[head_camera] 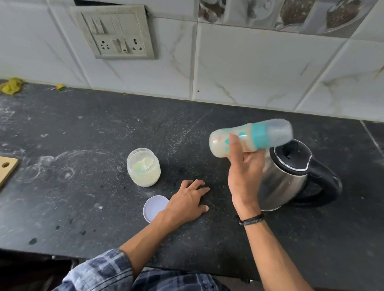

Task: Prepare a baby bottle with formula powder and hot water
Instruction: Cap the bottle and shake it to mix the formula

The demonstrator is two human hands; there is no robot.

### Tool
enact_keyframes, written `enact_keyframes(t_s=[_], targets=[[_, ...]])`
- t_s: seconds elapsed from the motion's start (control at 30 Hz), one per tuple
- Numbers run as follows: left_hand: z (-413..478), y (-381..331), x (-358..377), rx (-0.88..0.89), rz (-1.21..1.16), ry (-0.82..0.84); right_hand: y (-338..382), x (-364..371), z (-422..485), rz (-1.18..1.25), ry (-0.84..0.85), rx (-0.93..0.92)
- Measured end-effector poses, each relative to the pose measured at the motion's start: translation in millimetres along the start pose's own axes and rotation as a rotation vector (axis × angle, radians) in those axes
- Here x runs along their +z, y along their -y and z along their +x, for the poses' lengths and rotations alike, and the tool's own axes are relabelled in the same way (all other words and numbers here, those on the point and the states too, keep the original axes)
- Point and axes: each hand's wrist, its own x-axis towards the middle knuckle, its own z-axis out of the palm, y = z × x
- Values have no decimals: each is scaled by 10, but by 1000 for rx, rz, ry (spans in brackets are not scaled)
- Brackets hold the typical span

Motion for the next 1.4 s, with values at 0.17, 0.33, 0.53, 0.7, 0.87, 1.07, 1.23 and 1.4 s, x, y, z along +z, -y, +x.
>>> enact_keyframes(t_s=[0.17,0.33,0.53,0.7,0.87,1.07,1.23,1.4], targets=[[20,26,3,15,2,4,-7,-36,-61,-72,19,-22],[-1,-11,22,4,2,-11,-3,-32,20,-143,110,48],[10,3,-3,11,3,2,-37,-13,-88,-114,4,0],[5,26,6,19,11,15,-48,-11,-129,-196,105,20],[3,-19,-9,4,12,4,51,17,-75,-171,60,12],[11,7,-24,8,10,8,71,-38,-182,-92,-24,-74],[3,6,-1,8,18,11,-34,-28,-167,-217,101,19],[9,-5,-18,7,9,3,68,31,-187,-92,-9,-31]])
